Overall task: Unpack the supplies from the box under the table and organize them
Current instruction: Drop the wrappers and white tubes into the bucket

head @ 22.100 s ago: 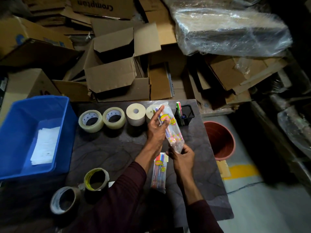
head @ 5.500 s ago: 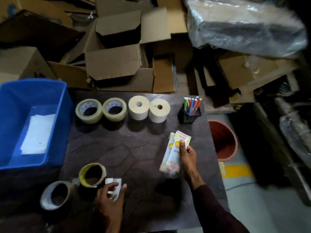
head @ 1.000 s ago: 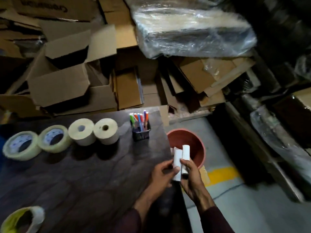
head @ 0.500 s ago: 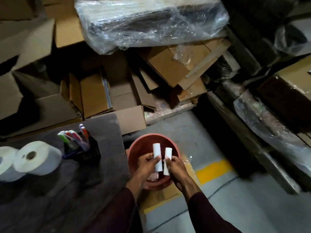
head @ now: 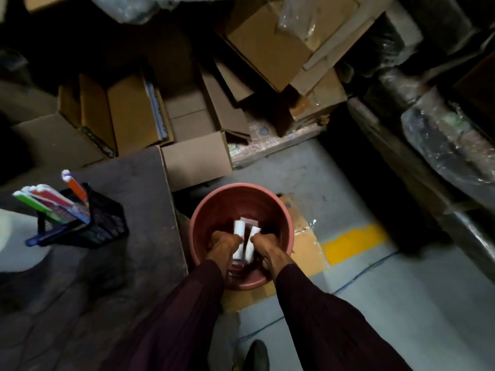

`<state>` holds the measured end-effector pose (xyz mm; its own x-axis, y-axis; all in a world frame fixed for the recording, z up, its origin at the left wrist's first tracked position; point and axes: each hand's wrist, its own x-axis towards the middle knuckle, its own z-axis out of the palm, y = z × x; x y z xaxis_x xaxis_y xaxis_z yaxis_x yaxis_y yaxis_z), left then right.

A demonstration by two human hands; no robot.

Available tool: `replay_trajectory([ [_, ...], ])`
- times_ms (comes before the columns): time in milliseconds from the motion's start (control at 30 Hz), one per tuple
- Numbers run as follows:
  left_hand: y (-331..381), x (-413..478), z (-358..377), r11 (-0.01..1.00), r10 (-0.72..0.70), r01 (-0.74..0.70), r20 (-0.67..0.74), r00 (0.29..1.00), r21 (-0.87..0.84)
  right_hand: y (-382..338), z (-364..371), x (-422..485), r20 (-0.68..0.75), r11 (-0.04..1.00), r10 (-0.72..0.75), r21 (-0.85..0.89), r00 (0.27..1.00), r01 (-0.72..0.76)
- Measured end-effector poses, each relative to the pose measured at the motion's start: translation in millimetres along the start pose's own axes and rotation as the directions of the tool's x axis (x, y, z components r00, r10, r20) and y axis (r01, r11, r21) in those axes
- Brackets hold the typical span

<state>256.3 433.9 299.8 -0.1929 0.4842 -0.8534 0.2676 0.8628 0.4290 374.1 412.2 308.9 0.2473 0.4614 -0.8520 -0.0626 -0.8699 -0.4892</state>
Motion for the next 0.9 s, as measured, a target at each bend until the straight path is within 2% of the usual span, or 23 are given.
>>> replay_trajectory([
  [67,-1,1,1,0.999,0.018,-0.019,-0.009,1.000,-0.033,2,1,2,-0.031,0.999,-0.021,0.039,0.999,0.022],
  [167,11,-26,-1,0.991,0.054,-0.059,-0.049,0.997,-0.119,7,0,7,-0.012,0.993,-0.117,-0.004,0.993,0.117],
  [233,23,-56,-8,0.976,0.134,-0.151,-0.116,0.984,-0.157,6,-2,-2,-0.013,0.987,-0.156,0.044,0.988,0.157],
  [300,29,-89,-19,0.925,0.270,-0.306,-0.175,0.947,-0.226,-5,-1,-37,-0.059,0.967,-0.228,0.106,0.972,0.233],
  [367,28,-122,-35,0.855,0.380,-0.419,-0.179,0.907,-0.306,-10,-1,-72,-0.113,0.930,-0.347,0.086,0.931,0.358],
  [433,17,-151,-60,0.815,0.425,-0.468,-0.196,0.884,-0.342,-10,5,-108,-0.152,0.882,-0.456,0.057,0.877,0.468],
  [500,2,-185,-87,0.791,0.446,-0.500,-0.228,0.865,-0.353,-6,16,-143,-0.148,0.839,-0.528,0.065,0.836,0.541],
  [567,-15,-227,-124,0.723,0.460,-0.550,-0.302,0.835,-0.419,6,39,-184,-0.080,0.803,-0.591,0.026,0.802,0.595],
  [667,-56,-274,-189,0.614,0.398,-0.580,-0.425,0.813,-0.535,29,84,-255,0.044,0.705,-0.708,-0.015,0.705,0.709],
  [767,-126,-301,-269,0.591,0.271,-0.592,-0.556,0.786,-0.548,62,149,-314,0.200,0.679,-0.719,0.001,0.665,0.734],
  [833,-181,-311,-325,0.613,0.162,-0.605,-0.668,0.726,-0.509,91,199,-345,0.361,0.645,-0.703,-0.040,0.613,0.763],
  [900,-235,-322,-381,0.640,0.053,-0.615,-0.772,0.634,-0.461,119,247,-371,0.473,0.603,-0.678,-0.081,0.563,0.794],
])
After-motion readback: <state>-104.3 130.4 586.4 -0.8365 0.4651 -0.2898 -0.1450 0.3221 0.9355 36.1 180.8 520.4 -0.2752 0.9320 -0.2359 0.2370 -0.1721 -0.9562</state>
